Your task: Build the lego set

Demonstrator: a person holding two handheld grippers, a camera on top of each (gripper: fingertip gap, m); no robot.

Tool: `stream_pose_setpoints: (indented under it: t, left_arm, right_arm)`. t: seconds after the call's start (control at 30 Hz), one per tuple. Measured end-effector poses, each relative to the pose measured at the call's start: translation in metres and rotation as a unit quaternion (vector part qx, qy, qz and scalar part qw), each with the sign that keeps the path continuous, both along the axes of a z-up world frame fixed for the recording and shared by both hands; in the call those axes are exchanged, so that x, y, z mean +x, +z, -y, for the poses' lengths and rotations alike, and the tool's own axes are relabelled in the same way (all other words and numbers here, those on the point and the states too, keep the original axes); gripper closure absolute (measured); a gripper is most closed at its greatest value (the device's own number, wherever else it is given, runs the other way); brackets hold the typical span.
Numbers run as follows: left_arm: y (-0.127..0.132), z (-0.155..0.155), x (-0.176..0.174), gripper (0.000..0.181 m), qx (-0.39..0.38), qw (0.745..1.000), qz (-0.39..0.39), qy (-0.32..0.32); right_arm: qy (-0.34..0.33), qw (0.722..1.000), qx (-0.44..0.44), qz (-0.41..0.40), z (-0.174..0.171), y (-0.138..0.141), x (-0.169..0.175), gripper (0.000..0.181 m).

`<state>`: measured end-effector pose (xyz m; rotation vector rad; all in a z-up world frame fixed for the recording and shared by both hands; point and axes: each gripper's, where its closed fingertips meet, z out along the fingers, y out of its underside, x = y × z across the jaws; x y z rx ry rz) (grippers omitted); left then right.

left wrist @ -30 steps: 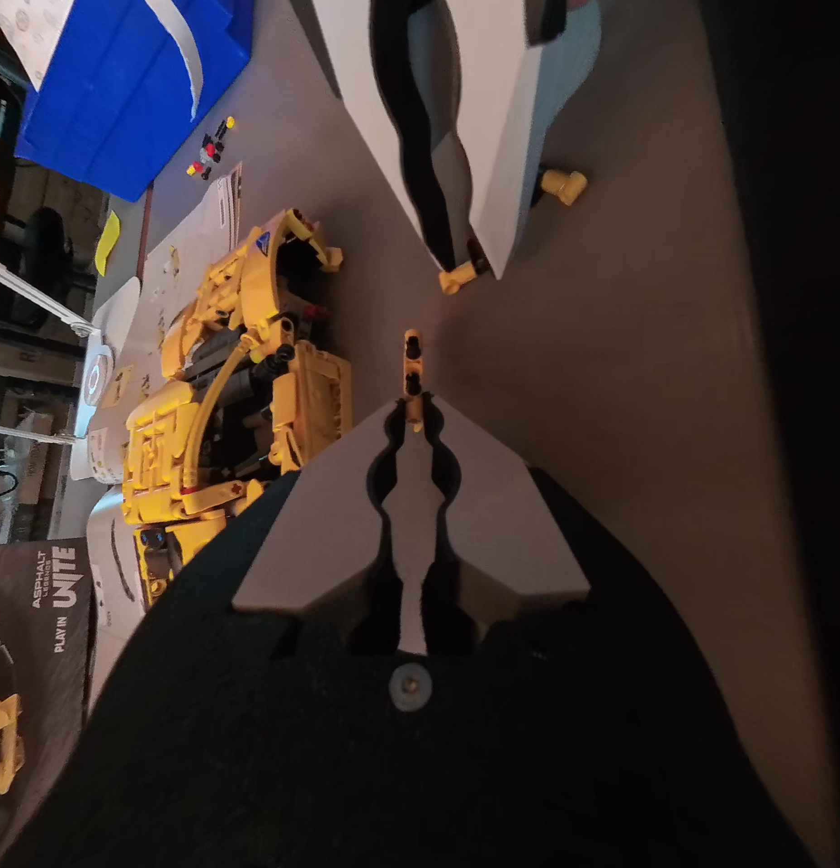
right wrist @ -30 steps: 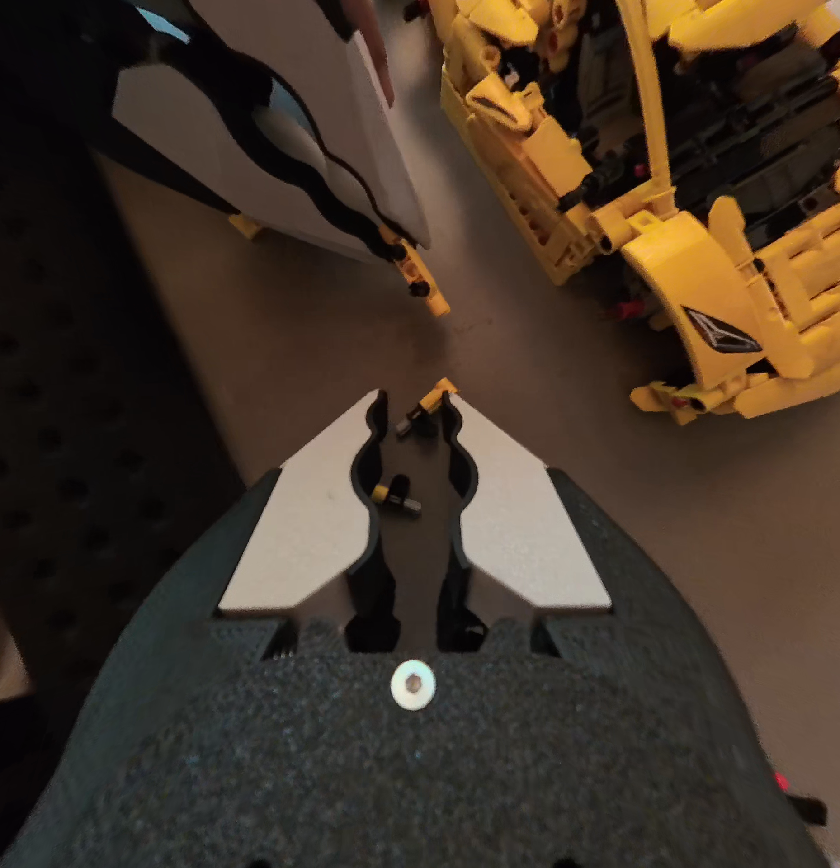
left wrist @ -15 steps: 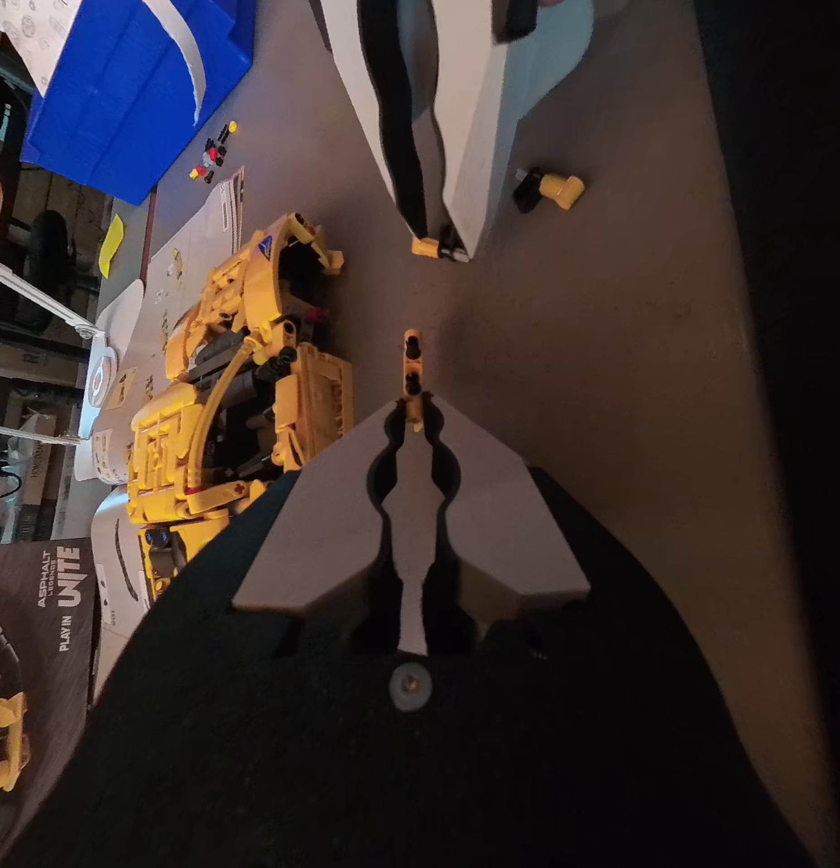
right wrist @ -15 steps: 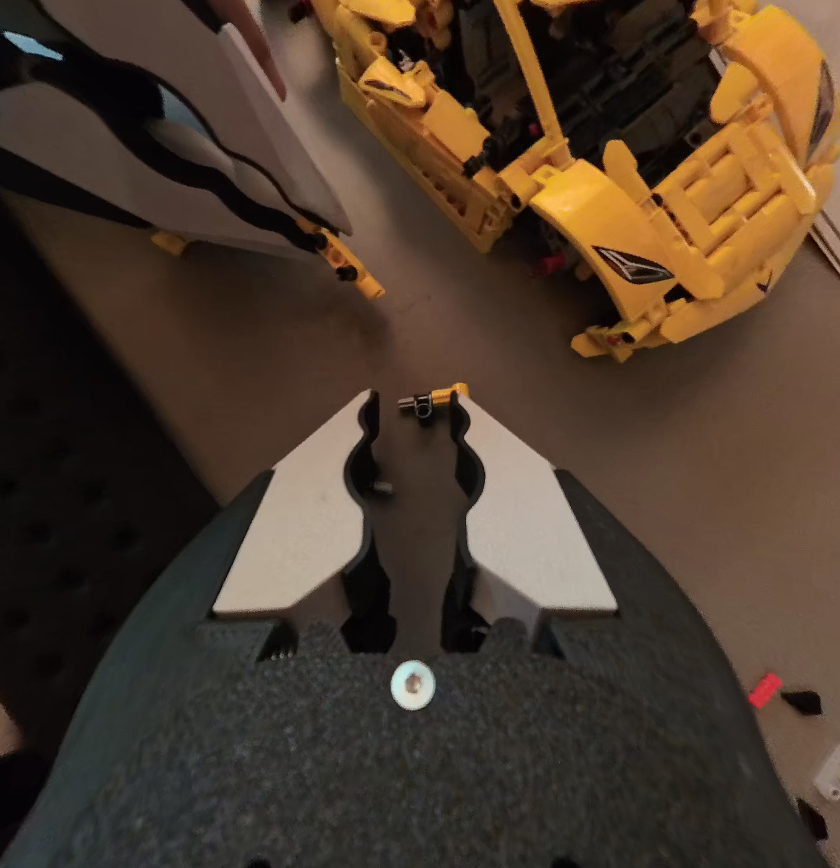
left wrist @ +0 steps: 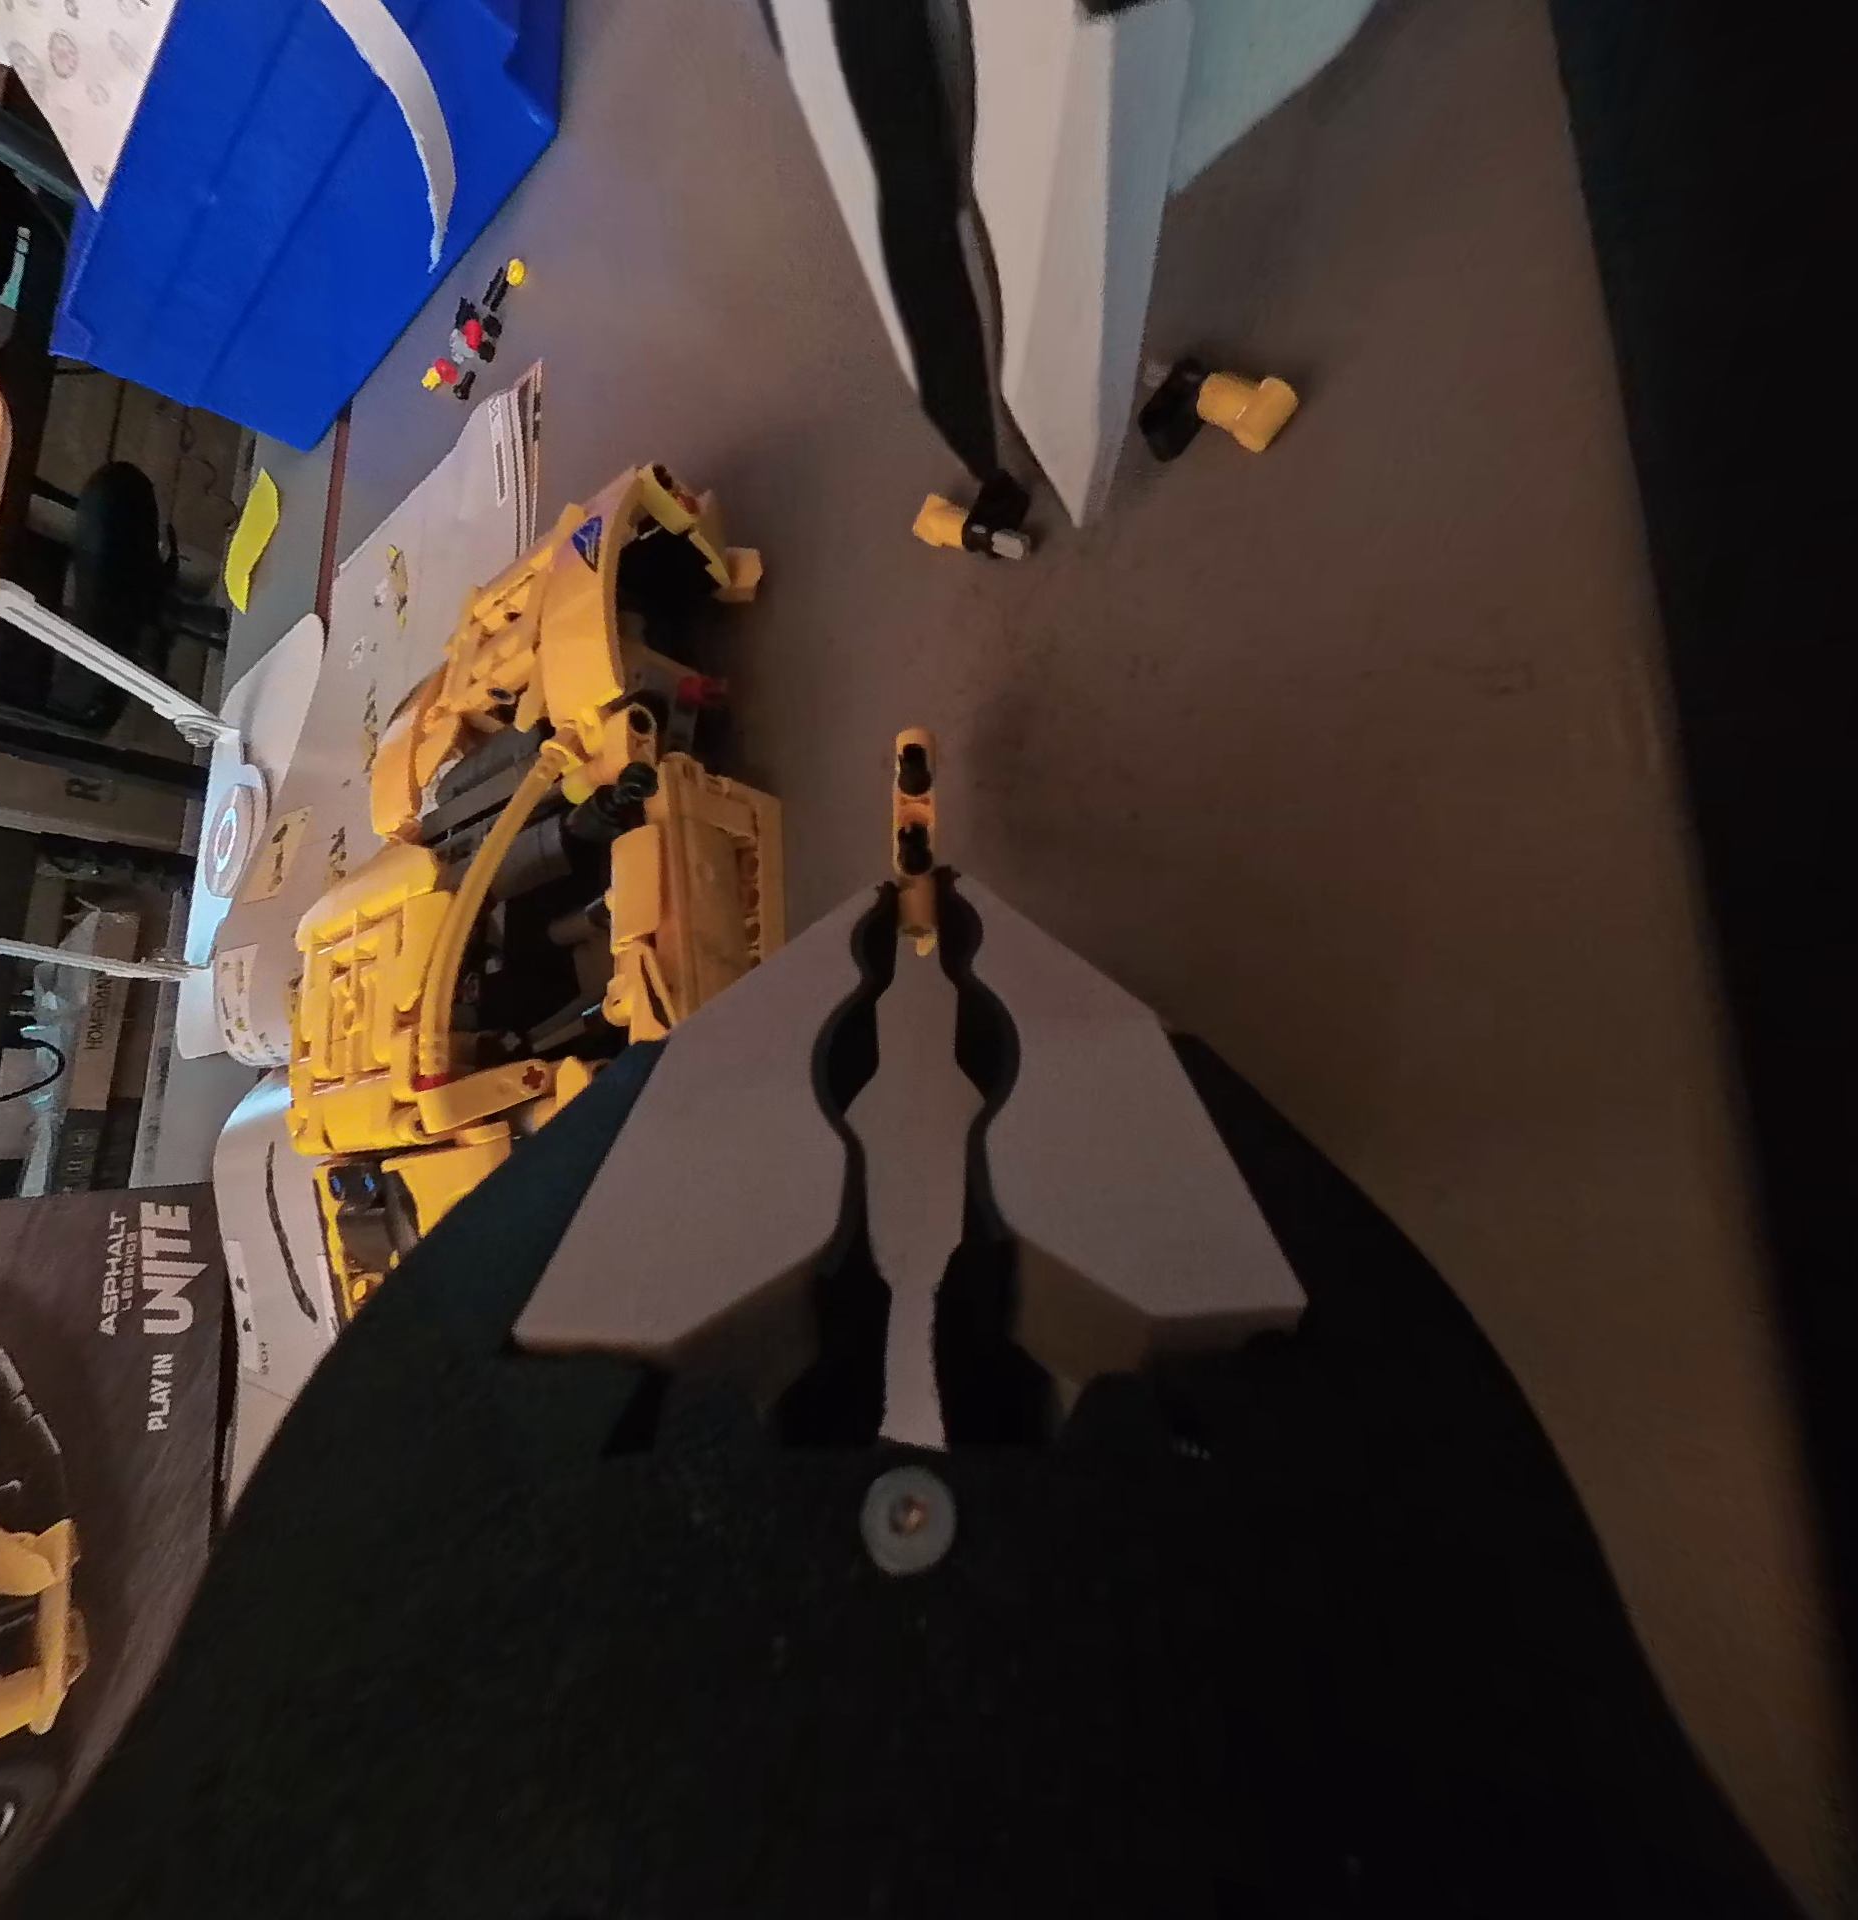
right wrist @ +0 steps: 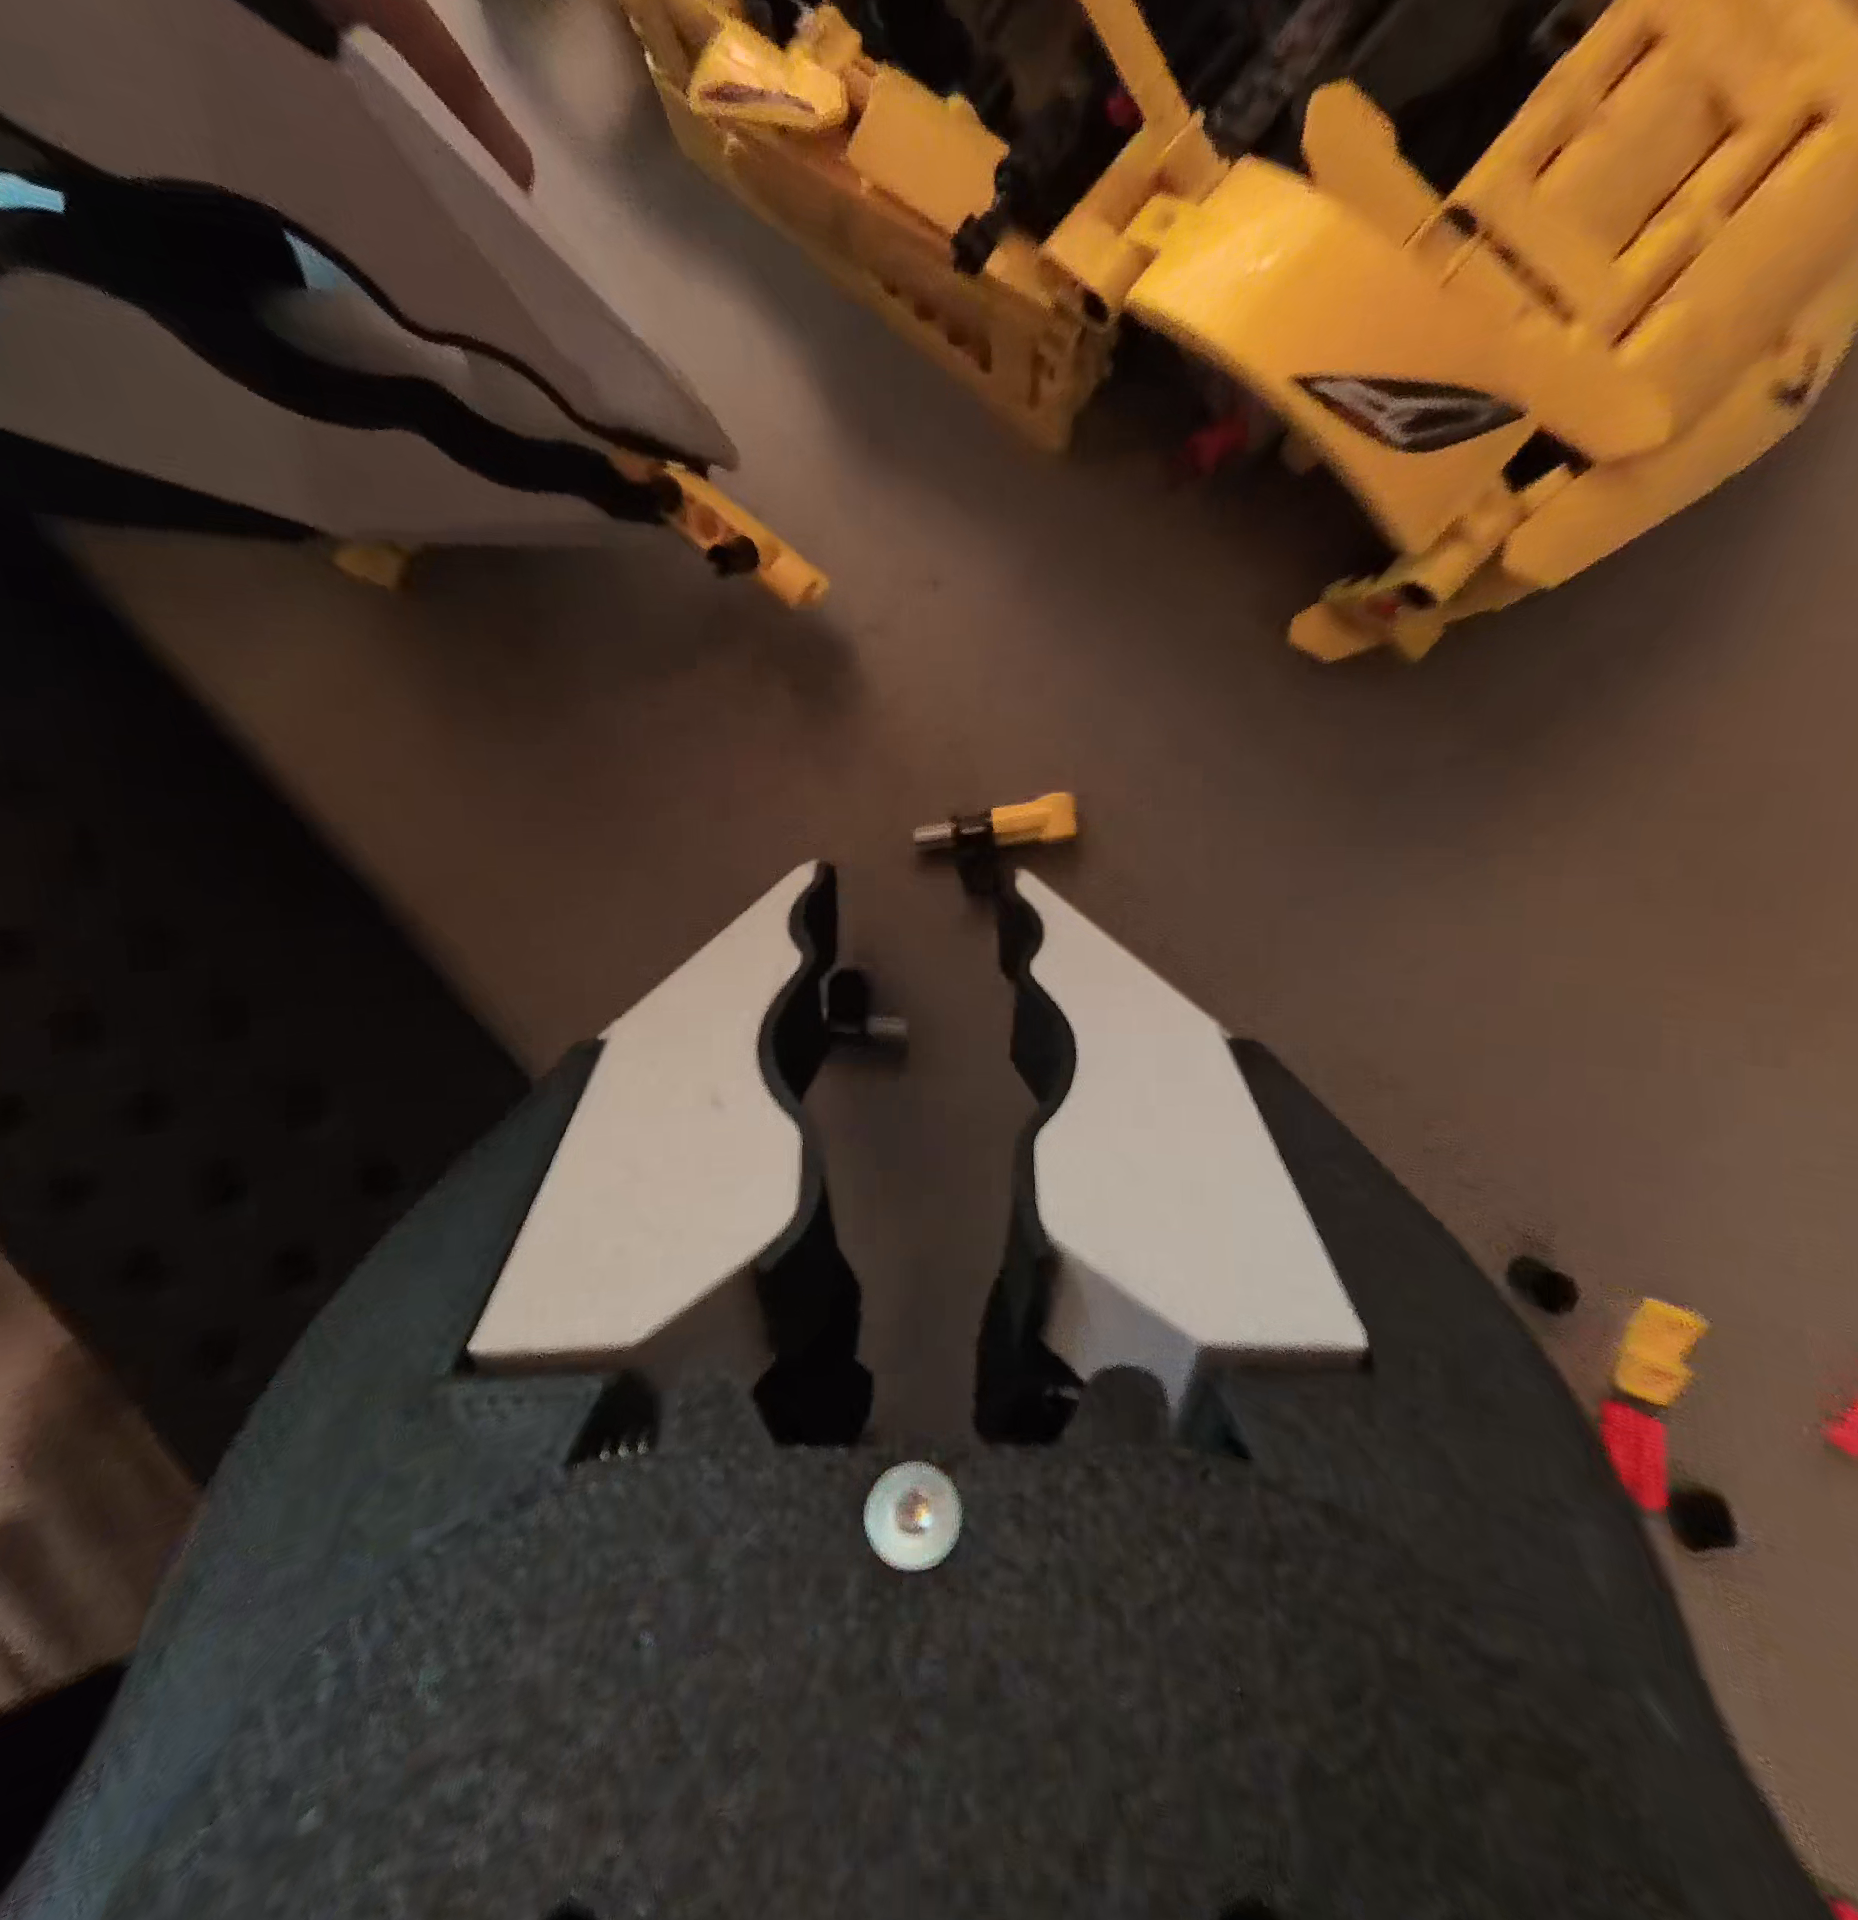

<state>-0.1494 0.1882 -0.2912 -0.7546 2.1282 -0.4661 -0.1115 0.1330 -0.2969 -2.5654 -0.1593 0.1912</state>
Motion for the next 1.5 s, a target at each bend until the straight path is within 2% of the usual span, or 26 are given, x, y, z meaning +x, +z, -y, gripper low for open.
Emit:
stream_pose_setpoints:
  t: [0.1, 0.17, 0.3, 0.47, 0.53, 0.6, 0.67, 0.73, 0.77, 0.9, 1.0, 1.07, 1.13, 1.33, 1.5]
  left_arm:
    - [0.000, 0.000, 0.000, 0.174, 0.000, 1.000, 0.001, 0.000]
    - [0.000, 0.001, 0.001, 0.175, 0.000, 1.000, 0.001, -0.001]
    - [0.000, -0.001, 0.001, 0.174, 0.004, 1.000, 0.000, 0.001]
    - [-0.001, -0.001, 0.001, 0.174, 0.002, 1.000, -0.002, 0.000]
    - [-0.001, -0.001, 0.001, 0.174, 0.003, 1.000, -0.003, 0.002]
    - [-0.001, -0.002, 0.001, 0.174, 0.002, 1.000, -0.003, 0.003]
    - [-0.001, -0.003, 0.001, 0.174, 0.001, 1.000, -0.003, 0.004]
    - [-0.001, -0.003, 0.001, 0.175, 0.001, 1.000, -0.002, 0.003]
    - [0.000, -0.003, 0.001, 0.175, 0.002, 1.000, 0.000, 0.003]
    - [0.013, -0.002, 0.004, 0.174, 0.019, 0.999, 0.041, -0.007]
    - [0.026, 0.004, 0.006, 0.175, 0.041, 0.995, 0.086, -0.033]
    - [0.023, 0.004, 0.006, 0.175, 0.056, 0.994, 0.084, -0.036]
    - [0.019, 0.004, 0.005, 0.175, 0.073, 0.994, 0.075, -0.043]
    - [0.007, 0.012, 0.002, 0.175, 0.100, 0.991, 0.055, -0.068]
    - [-0.004, 0.007, 0.002, 0.174, 0.138, 0.988, 0.034, -0.066]
  right_arm:
    - [0.009, 1.000, 0.012, 0.004, -0.007, -0.002, -0.001, 0.149]
    - [0.029, 0.999, 0.032, -0.022, -0.016, -0.002, -0.007, 0.149]
    - [0.011, 0.997, 0.047, -0.054, -0.027, 0.000, -0.002, 0.148]
    - [-0.016, 0.999, 0.041, -0.025, -0.041, -0.004, 0.004, 0.157]
    - [0.005, 0.999, 0.037, -0.014, -0.043, -0.005, -0.002, 0.164]
    - [0.043, 0.997, 0.038, 0.044, -0.041, -0.006, -0.002, 0.173]
    - [0.087, 0.991, 0.042, 0.095, -0.039, -0.005, -0.001, 0.174]
    - [0.147, 0.985, 0.050, 0.074, -0.033, -0.004, -0.015, 0.174]
    - [0.148, 0.986, 0.051, 0.061, -0.032, -0.004, -0.015, 0.173]
    - [0.149, 0.980, 0.057, -0.117, -0.026, 0.011, -0.036, 0.173]
    - [0.158, 0.951, 0.071, -0.255, -0.025, 0.033, -0.048, 0.174]
    - [0.180, 0.929, 0.058, -0.319, -0.020, 0.044, -0.050, 0.174]
    - [0.183, 0.933, 0.051, -0.305, -0.021, 0.041, -0.042, 0.174]
    - [0.225, 0.947, 0.007, -0.228, -0.019, 0.019, -0.046, 0.173]
    - [0.233, 0.947, 0.005, -0.221, -0.018, 0.017, -0.049, 0.173]
